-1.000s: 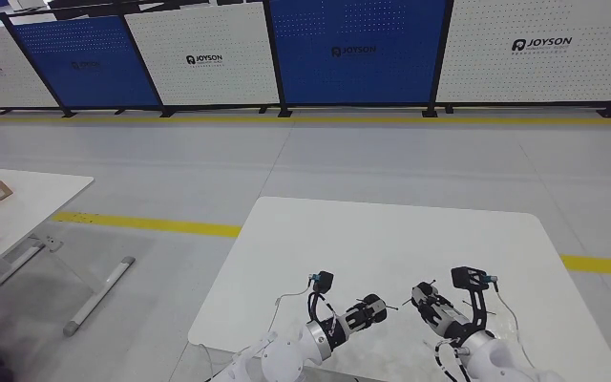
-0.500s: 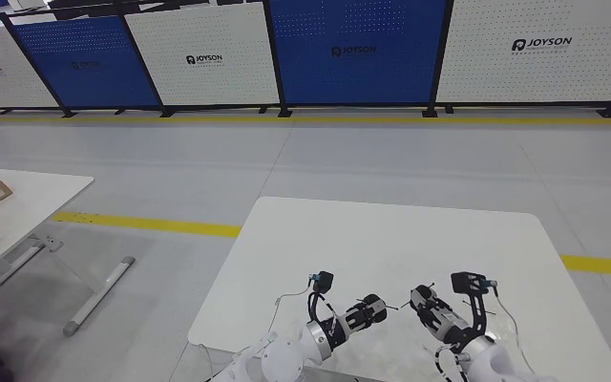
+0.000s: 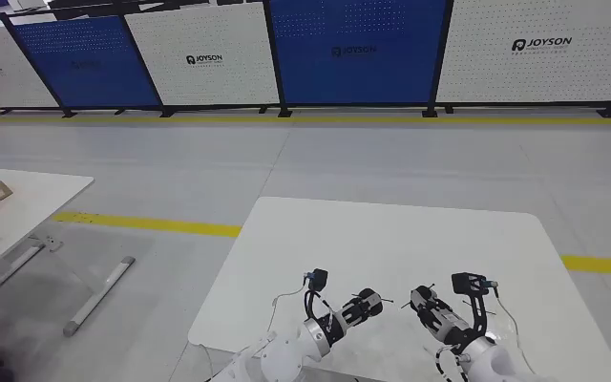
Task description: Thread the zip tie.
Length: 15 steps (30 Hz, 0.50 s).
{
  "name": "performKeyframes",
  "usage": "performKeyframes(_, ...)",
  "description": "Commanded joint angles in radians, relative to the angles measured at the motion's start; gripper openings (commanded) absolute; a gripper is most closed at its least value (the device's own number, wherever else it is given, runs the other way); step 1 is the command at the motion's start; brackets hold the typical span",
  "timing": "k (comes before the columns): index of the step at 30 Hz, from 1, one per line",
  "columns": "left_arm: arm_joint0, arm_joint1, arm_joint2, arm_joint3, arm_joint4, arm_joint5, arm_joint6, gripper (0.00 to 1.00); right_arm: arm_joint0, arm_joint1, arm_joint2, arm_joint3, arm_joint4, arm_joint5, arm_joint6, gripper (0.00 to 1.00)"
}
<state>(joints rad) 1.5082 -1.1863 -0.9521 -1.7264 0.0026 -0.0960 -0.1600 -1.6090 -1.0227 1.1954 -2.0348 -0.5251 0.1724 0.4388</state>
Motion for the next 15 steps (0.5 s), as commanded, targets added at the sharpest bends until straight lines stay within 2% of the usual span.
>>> performKeyframes(1,-0.001,0.0,0.001,0.001,0.003,-0.001,-0.006,0.0,0.0,0.0,0.0,0.0,0.0,0.0,0.0,0.0)
performKeyframes(11,-0.002,0.0,0.005,0.004,0.008,0.002,-0.004,0.0,0.0,0.0,0.0,0.0,0.0,0.0,0.0,0.0)
performKeyframes(15,-0.002,0.002,0.012,0.004,0.037,0.013,-0.028,0.0,0.0,0.0,0.0,0.0,0.0,0.0,0.0,0.0)
